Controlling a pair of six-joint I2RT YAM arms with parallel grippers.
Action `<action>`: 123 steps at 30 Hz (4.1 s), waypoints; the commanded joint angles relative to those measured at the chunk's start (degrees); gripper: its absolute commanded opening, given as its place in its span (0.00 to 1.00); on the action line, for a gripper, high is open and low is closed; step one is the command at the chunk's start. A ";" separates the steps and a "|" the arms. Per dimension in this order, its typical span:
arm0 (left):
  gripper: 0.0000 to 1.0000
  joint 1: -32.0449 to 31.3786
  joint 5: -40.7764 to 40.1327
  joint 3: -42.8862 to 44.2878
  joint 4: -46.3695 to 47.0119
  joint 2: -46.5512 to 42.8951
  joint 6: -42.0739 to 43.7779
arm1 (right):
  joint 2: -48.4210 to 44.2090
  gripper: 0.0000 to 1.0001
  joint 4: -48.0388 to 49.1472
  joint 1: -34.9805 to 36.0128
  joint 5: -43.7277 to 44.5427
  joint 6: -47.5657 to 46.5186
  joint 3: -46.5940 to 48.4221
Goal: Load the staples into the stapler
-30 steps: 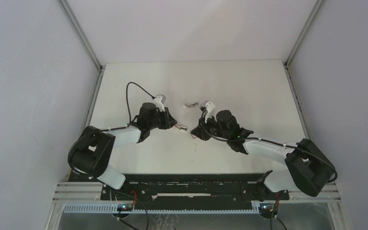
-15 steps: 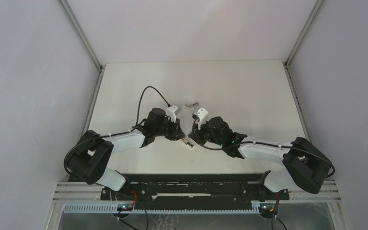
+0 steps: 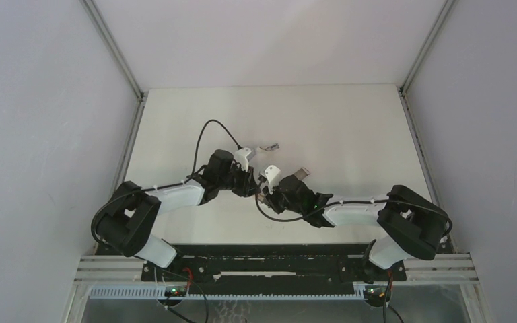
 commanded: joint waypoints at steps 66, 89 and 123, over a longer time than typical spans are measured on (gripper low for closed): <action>0.17 -0.51 2.18 1.92 -4.75 2.07 1.58 | 3.50 0.05 -0.08 2.40 4.78 -1.97 5.01; 0.17 -0.46 2.09 1.79 -4.93 1.57 1.67 | 4.46 0.22 -1.26 1.92 5.25 -0.46 4.74; 0.17 -0.45 1.76 2.05 -4.64 2.29 0.82 | 6.51 0.42 -22.40 -1.25 5.50 7.28 17.05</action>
